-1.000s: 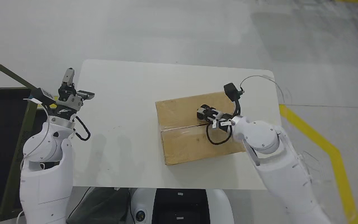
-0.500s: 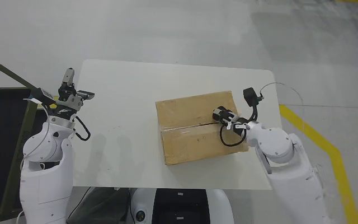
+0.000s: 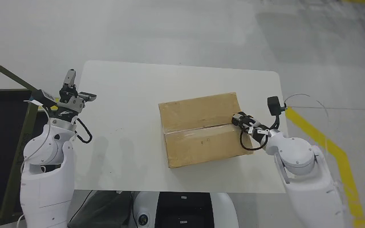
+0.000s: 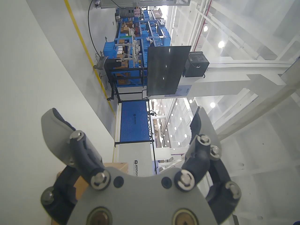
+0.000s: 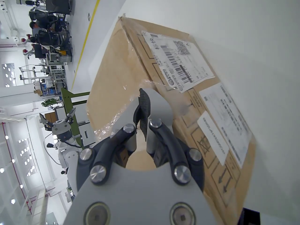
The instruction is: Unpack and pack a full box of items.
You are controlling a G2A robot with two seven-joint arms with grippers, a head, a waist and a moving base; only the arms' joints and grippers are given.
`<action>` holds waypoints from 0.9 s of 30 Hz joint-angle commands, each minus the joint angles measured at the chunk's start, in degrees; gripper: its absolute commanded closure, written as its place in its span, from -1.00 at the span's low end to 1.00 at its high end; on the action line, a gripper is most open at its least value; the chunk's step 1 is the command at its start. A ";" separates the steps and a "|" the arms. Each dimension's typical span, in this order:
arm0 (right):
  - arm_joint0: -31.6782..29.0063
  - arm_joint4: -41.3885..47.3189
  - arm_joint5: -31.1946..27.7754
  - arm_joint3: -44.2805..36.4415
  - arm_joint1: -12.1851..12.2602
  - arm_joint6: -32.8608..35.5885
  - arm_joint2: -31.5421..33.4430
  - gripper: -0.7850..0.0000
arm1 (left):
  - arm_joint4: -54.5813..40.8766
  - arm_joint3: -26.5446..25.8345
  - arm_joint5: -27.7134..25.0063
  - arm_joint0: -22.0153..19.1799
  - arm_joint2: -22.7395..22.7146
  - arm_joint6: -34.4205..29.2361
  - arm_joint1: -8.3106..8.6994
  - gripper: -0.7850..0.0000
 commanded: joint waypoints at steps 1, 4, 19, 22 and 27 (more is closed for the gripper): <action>-0.46 0.91 -0.58 0.13 0.05 -0.22 0.81 1.00 | 0.00 0.00 0.00 0.00 0.00 0.00 0.00 -1.00; -0.49 1.87 -1.56 0.78 0.12 0.02 1.38 0.99 | 0.00 0.00 0.00 0.00 0.00 0.00 0.00 -1.00; -1.80 4.87 -3.11 0.56 0.46 -2.92 5.67 1.00 | 0.00 0.00 0.00 0.00 0.00 0.00 0.00 -1.00; -1.44 5.31 -3.21 1.86 0.48 -2.69 5.35 1.00 | 0.00 0.00 0.00 0.00 0.00 0.00 0.00 -1.00; -0.30 5.82 -3.92 3.76 0.47 -1.98 4.14 1.00 | 0.00 0.00 0.00 0.00 0.00 0.00 0.00 -1.00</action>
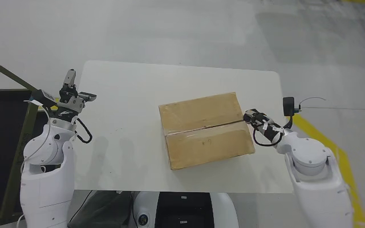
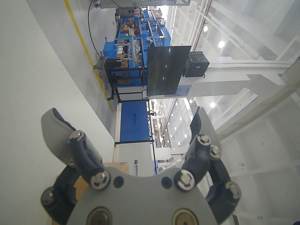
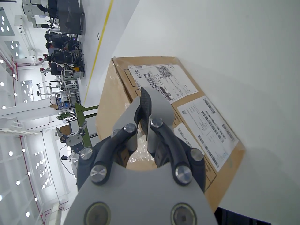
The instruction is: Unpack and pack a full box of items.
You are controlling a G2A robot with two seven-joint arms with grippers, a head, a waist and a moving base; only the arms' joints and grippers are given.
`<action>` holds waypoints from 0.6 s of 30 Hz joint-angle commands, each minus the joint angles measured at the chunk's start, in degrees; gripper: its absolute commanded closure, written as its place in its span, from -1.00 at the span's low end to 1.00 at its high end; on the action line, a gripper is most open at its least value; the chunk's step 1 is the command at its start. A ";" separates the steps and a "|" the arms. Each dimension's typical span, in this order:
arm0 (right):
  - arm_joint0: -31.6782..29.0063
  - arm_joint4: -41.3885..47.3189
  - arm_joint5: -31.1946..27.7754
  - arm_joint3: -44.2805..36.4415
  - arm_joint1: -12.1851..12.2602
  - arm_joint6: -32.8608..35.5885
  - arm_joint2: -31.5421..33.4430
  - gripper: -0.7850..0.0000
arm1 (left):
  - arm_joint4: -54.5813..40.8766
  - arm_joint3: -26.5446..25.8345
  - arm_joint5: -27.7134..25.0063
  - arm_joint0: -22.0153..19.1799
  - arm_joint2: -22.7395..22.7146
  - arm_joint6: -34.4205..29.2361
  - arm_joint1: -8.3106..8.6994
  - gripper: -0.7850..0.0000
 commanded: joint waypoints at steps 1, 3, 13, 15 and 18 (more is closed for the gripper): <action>0.46 0.13 -0.34 0.33 0.00 0.41 -0.60 1.00 | 0.00 0.00 0.00 0.00 0.00 0.00 0.00 -1.00; 0.88 0.37 -0.82 0.56 -0.02 0.92 -1.29 1.00 | 0.00 0.00 0.00 0.00 0.00 0.00 0.00 -1.00; 2.52 0.97 -1.92 2.29 -0.08 1.66 -3.92 1.00 | 0.00 0.00 0.00 0.00 0.00 0.00 0.00 -1.00; 2.84 0.92 -1.99 2.40 -0.07 1.50 -4.18 1.00 | 0.00 0.00 0.00 0.00 0.00 0.00 0.00 -1.00; 3.42 1.12 -2.73 2.50 -0.08 1.23 -4.43 1.00 | 0.00 0.00 0.00 0.00 0.00 0.00 0.00 -1.00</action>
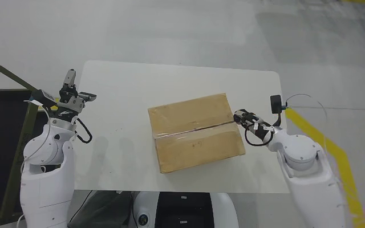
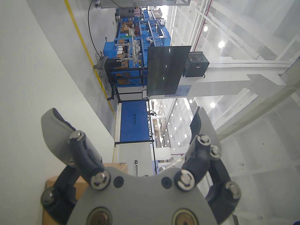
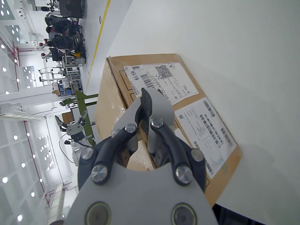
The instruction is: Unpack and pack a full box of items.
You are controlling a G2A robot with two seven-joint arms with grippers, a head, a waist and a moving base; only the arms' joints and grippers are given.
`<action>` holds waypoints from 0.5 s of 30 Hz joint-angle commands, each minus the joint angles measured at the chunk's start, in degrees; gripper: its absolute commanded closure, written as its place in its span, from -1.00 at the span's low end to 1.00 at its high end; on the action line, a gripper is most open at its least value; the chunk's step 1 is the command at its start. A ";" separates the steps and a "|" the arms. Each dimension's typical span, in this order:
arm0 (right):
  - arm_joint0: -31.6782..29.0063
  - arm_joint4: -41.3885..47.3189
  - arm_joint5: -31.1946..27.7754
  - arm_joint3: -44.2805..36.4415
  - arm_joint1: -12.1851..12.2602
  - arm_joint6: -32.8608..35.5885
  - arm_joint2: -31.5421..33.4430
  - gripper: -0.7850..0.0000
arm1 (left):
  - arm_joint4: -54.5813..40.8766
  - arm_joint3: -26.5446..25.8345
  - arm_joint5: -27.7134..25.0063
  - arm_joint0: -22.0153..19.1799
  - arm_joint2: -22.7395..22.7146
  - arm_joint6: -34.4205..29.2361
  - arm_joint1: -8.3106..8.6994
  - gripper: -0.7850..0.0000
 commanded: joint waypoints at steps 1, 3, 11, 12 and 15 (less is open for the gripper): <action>0.40 -0.15 -0.84 -0.02 0.00 -0.54 -0.04 1.00 | 0.00 0.00 0.00 0.00 0.00 0.00 0.00 -1.00; 0.39 0.07 -2.13 -0.21 -0.04 -2.76 0.66 1.00 | 0.00 0.00 0.00 0.00 0.00 0.00 0.00 -1.00; -0.70 -0.77 -4.10 -0.94 0.16 -7.27 3.90 1.00 | 0.00 0.00 0.00 0.00 0.00 0.00 0.00 -1.00; -0.42 -2.04 -3.90 -0.81 0.24 -7.76 4.16 1.00 | 0.00 0.00 0.00 0.00 0.00 0.00 0.00 -1.00; 0.41 -5.45 -2.29 -1.21 0.41 -9.20 4.52 1.00 | 0.00 0.00 0.00 0.00 0.00 0.00 0.00 -1.00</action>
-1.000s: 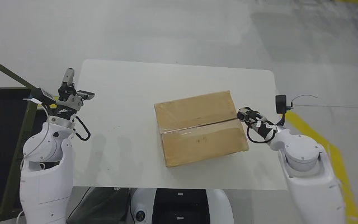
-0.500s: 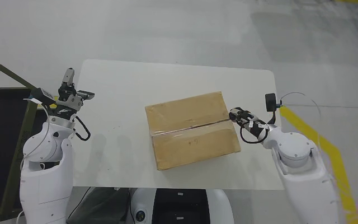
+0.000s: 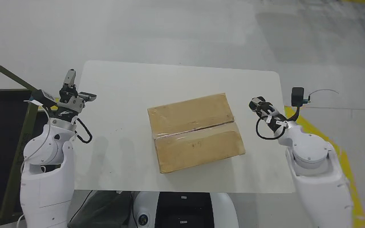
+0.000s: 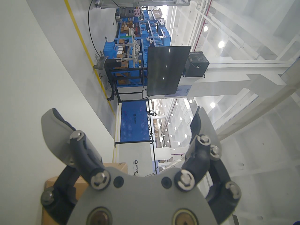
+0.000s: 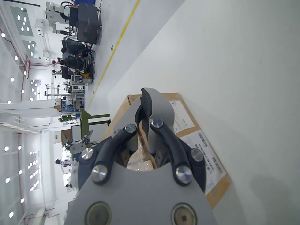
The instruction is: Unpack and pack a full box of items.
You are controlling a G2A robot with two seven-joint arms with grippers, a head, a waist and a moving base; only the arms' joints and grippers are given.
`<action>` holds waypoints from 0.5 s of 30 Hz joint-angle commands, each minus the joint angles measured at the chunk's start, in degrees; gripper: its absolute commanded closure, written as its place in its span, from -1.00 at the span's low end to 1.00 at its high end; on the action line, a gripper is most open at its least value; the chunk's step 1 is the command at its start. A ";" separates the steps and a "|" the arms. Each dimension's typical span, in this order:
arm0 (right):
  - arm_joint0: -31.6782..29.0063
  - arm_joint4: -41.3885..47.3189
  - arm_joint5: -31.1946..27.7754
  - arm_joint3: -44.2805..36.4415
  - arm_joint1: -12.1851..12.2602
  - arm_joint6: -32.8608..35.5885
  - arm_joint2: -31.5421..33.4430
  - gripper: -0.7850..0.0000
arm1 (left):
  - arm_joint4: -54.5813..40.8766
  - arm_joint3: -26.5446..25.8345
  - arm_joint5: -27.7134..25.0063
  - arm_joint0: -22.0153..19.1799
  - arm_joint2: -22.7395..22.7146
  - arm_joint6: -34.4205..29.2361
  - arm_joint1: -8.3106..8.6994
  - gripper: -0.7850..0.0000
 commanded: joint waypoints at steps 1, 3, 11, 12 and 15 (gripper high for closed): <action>0.45 -1.31 0.89 -0.59 0.06 -0.56 0.23 1.00 | 0.00 0.00 0.00 0.00 0.00 0.00 0.00 -1.00; 0.66 -1.29 0.82 -0.90 0.10 -0.79 0.88 1.00 | 0.00 0.00 0.00 0.00 0.00 0.00 0.00 -1.00; 1.40 -0.47 -0.77 -0.67 0.33 -1.72 4.48 0.95 | 0.00 0.00 0.00 0.00 0.00 0.00 0.00 -1.00; 1.66 -0.24 -1.01 -0.28 0.35 -1.78 4.97 0.95 | 0.00 0.00 0.00 0.00 0.00 0.00 0.00 -1.00; 2.64 -0.09 -1.73 0.74 0.44 -1.45 5.63 0.90 | 0.00 0.00 0.00 0.00 0.00 0.00 0.00 -1.00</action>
